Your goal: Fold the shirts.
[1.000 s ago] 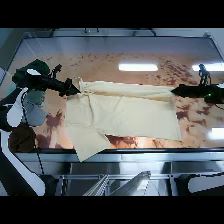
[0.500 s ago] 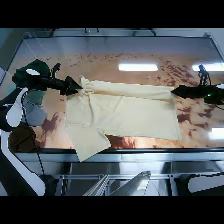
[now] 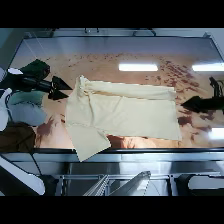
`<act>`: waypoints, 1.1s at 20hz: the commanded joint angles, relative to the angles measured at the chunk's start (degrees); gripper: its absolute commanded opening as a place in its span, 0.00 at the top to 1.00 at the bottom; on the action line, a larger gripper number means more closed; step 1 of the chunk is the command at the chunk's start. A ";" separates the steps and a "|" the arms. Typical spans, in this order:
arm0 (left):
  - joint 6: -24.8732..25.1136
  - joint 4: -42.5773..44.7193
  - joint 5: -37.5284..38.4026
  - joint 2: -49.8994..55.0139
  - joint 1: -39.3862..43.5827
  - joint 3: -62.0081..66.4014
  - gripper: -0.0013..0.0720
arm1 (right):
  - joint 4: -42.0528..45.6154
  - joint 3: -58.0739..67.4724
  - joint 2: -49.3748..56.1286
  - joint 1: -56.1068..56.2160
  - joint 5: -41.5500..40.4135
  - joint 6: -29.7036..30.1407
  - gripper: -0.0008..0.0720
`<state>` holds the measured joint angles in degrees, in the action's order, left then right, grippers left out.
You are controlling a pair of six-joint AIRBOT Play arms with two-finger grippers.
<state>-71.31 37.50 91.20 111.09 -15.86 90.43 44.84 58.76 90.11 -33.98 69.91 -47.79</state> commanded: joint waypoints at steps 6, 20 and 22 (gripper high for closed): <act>2.23 10.64 -3.17 -19.12 -8.85 -30.21 0.02 | 2.54 -20.06 -3.13 -4.11 -1.62 -0.42 0.36; 1.16 14.69 -16.96 -24.96 0.07 -51.98 0.02 | 5.07 -20.04 -3.21 5.75 6.08 -3.96 0.56; 1.20 13.05 -19.76 -24.96 4.22 -52.04 0.18 | 5.07 -20.04 -3.21 5.75 6.67 -4.39 0.56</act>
<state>-70.37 50.65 79.07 86.11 -16.78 39.94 48.23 38.72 86.94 -28.40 75.24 -51.05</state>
